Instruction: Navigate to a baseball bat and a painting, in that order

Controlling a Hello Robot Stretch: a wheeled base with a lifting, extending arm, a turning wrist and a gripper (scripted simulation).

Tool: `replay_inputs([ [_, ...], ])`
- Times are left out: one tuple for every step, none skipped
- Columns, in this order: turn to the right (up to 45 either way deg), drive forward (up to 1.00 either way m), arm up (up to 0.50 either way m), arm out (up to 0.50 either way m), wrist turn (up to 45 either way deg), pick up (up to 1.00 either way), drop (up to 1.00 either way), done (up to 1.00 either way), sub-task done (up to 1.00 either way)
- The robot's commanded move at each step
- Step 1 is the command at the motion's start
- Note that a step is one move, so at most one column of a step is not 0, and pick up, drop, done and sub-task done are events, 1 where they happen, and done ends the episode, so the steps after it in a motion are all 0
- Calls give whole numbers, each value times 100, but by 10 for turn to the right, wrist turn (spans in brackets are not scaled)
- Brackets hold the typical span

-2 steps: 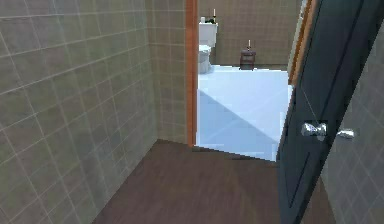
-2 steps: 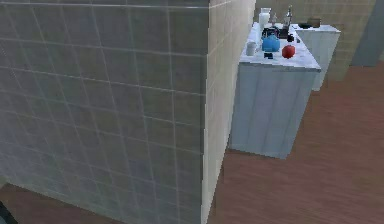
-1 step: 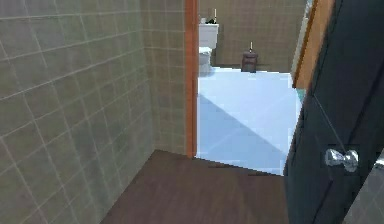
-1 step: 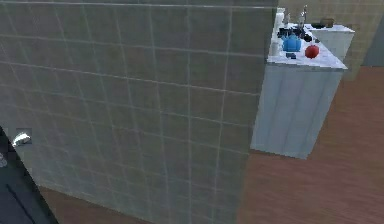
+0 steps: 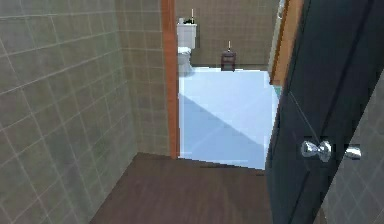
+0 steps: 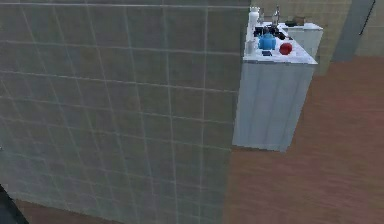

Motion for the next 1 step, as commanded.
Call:
replay_inputs([
  [30,0,0,0,0,0,0,0,0],
])
